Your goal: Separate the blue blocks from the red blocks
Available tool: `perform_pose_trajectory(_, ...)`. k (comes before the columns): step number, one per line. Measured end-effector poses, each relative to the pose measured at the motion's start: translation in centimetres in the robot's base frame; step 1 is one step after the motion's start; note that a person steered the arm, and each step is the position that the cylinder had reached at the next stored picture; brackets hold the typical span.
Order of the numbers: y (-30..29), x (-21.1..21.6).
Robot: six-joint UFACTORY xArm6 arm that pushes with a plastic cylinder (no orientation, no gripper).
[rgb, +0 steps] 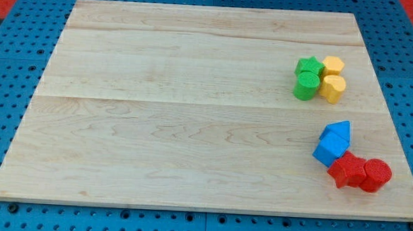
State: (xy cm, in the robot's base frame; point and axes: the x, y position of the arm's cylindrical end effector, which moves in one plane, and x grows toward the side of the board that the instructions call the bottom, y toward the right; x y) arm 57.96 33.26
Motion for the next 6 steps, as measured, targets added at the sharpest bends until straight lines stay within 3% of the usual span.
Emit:
perform_pose_trajectory(2, -6.6, -2.9)
perform_pose_trajectory(6, -27.0, -9.8)
